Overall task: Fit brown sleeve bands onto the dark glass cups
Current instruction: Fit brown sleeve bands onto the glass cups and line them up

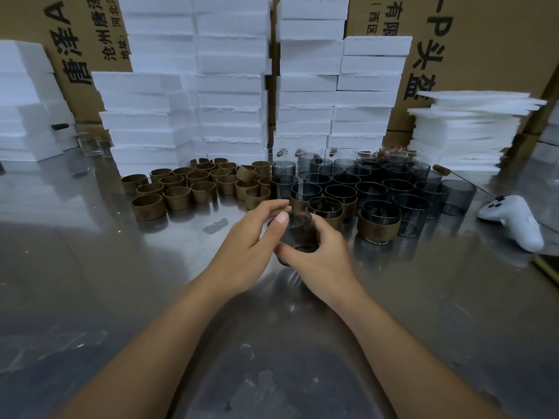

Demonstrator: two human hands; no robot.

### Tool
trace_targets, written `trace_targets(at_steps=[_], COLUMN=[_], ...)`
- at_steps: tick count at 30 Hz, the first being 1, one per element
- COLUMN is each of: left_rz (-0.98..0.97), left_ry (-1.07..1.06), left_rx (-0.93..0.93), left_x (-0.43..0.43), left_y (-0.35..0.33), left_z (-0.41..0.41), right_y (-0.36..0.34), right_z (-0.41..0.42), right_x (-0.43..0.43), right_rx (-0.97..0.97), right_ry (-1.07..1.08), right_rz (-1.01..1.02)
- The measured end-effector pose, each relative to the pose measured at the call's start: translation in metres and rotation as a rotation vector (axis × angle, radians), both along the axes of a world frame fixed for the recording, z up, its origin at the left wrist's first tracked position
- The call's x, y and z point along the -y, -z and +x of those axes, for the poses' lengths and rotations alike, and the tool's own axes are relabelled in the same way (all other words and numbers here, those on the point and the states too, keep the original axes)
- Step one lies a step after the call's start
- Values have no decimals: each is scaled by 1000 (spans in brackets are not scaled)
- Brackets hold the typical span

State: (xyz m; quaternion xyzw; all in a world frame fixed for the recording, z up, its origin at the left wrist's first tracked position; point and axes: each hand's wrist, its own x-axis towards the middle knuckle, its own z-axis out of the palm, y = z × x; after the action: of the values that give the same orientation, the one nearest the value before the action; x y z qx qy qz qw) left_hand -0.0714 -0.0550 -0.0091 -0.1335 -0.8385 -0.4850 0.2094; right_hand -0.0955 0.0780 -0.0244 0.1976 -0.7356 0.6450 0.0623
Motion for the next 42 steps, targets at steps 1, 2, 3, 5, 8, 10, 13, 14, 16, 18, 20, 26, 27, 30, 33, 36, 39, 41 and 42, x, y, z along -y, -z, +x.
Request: trace_targets(at_steps=[1, 2, 3, 5, 8, 10, 13, 14, 16, 18, 20, 26, 27, 30, 33, 36, 39, 41, 42], left_rz=[-11, -22, -32, -56, -76, -58, -15, -2, 16, 36, 52, 94, 104, 154, 200, 178, 160, 162, 175], left_ry=[8, 21, 37, 68, 89, 97, 82, 70, 36, -3, -48, -108, -103, -75, -58, -64, -14, 46, 68], left_rx=[1, 1, 0, -14, -48, -77, -117, -133, -160, -184, -201, -177, -162, -108, -97, -75, 42, 142, 179], left_x=[0, -1, -2, -5, -9, -9, -10, -9, -8, -6, -4, 3, 4, 5, 6, 6, 5, 4, 3], left_y=[0, -1, -1, -1, -3, -5, -8, -8, -9, -8, -7, 0, 2, 4, 5, 5, 7, 9, 10], left_z=[0, 1, 1, 4, 7, 10, 11, 11, 9, 7, 4, -3, -5, -9, -11, -12, -14, -15, -15], right_y=[0, 0, 1, 1, 2, 2, 2, 3, 4, 5, 5, 4, 4, 4, 3, 2, 1, 1, 0], right_z=[0, 0, 0, -1, -3, -3, -4, -4, -5, -6, -7, -6, -6, -6, -5, -4, -3, -1, 0], right_x=[0, -1, -1, -1, -1, 0, 0, 0, 0, 0, 0, 0, -1, -1, -1, 0, 0, 0, 0], right_rx=[4, 3, 1, 6, 16, 21, 35, 40, 50, 53, 53, 42, 41, 40, 39, 31, 14, -13, -27], right_ry=[-5, -10, -16, -21, 0, 12, 38, 42, 47, 64, 87, 100, 102, 104, 103, 105, 111, 104, 97], right_rz=[3, 12, 24, 33, 25, 13, 7, 0, -22, -27, -26, -8, -8, -15, -7, -16, -19, 3, 18])
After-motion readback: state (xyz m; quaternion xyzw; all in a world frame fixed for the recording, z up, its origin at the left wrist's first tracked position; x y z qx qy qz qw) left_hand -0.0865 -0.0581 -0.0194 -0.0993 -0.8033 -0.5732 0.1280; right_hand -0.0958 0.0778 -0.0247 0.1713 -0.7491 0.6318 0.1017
